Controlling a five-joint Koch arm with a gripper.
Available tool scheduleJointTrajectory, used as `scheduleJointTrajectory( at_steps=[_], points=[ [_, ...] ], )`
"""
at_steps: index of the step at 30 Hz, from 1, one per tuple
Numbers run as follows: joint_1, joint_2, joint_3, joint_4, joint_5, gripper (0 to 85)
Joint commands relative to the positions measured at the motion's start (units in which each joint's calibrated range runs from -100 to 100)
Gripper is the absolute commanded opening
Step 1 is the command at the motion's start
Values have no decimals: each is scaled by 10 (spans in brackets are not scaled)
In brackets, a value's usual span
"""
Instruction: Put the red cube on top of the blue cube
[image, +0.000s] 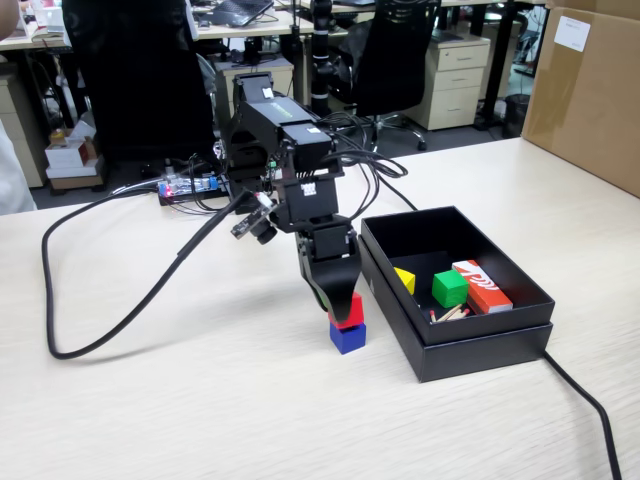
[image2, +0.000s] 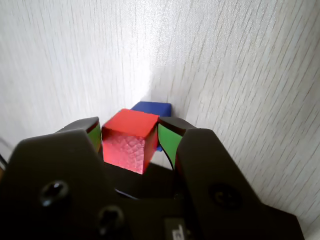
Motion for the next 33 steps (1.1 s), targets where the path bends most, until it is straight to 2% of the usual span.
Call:
scheduleJointTrajectory(
  at_steps=[1,8,11,14,18,27,33],
  points=[
    [3,-14,39,24,-1,257],
    [3,-14,36,24,-1,363],
    [2,-23,31,24,-1,374],
    [2,-39,21,24,-1,431],
    [3,-90,-5,24,-1,467],
    [8,-299,-128,24,-3,485],
    [3,-511,-287,32,1,488]
  ],
)
